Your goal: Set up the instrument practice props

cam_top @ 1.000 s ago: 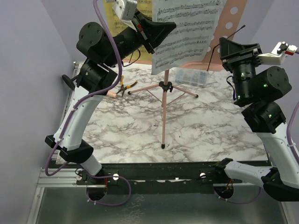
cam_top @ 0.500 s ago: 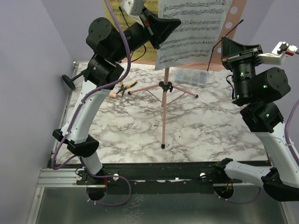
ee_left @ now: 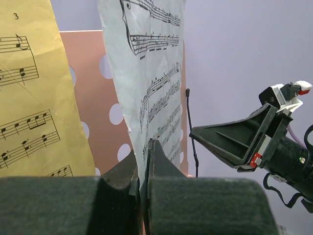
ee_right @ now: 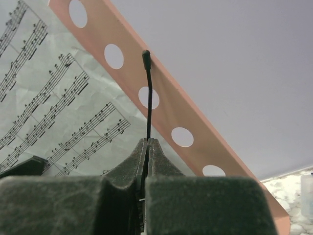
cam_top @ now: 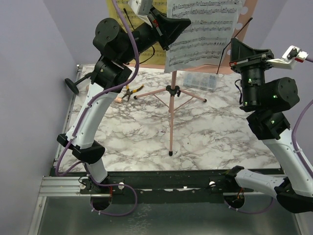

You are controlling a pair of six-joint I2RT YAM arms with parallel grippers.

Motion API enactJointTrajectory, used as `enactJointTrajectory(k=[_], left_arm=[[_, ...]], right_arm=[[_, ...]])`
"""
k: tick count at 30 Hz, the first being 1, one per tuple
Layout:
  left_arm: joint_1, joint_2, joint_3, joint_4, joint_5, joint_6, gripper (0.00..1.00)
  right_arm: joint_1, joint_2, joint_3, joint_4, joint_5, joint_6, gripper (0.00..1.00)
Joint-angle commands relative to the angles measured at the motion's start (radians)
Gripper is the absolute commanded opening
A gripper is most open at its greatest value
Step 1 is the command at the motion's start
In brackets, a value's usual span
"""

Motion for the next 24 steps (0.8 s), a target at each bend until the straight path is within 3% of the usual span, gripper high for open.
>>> enactJointTrajectory(k=[1, 13, 24], left_arm=[[0.008, 0.024, 0.040, 0.036, 0.009, -0.018, 0.00], [0.009, 0.074, 0.072, 0.060, 0.032, -0.050, 0.00], [0.010, 0.107, 0.095, 0.086, 0.067, -0.055, 0.00]], right_arm=[[0.004, -0.015, -0.030, 0.130, -0.071, -0.096, 0.00], [0.004, -0.017, -0.071, 0.247, -0.191, -0.207, 0.00], [0.004, -0.021, -0.082, 0.250, -0.201, -0.250, 0.00]])
